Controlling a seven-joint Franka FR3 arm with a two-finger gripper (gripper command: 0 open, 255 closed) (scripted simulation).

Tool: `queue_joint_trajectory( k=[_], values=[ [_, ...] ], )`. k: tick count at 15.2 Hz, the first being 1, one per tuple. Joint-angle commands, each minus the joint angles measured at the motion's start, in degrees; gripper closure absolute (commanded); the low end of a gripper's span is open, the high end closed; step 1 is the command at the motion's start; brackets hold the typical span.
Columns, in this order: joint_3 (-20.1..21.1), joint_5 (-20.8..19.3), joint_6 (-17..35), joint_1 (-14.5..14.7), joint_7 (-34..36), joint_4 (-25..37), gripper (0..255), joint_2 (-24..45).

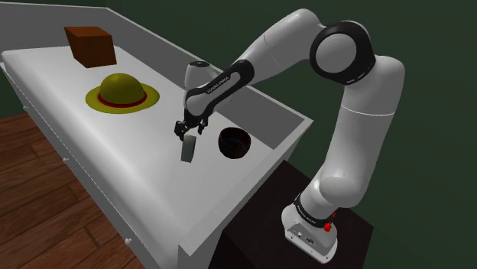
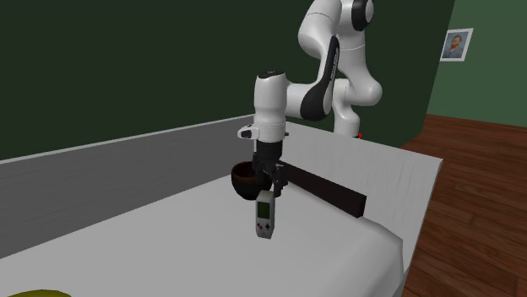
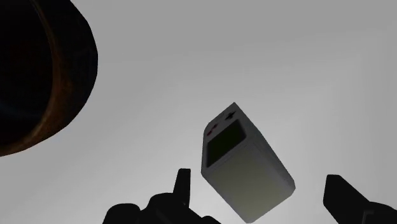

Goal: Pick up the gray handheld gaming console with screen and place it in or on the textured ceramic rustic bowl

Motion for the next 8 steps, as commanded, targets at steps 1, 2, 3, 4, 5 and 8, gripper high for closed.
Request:
queue_joint_trajectory(
  k=[1,2,3,4,5,8],
  values=[
    [-0.13,-0.23,1.49,0.18,0.34,0.77,0,2.19],
    [-0.19,-0.35,2.10,0.23,0.42,0.80,0,2.84],
    [-0.26,-0.46,2.71,0.29,0.50,0.84,0,3.50],
    [-0.33,-0.57,3.32,0.34,0.57,0.90,0,4.16],
    [-0.40,-0.68,3.92,0.40,0.65,0.96,0,4.83],
    [-0.52,-0.85,4.86,0.50,0.77,1.09,0,5.90]
  ],
)
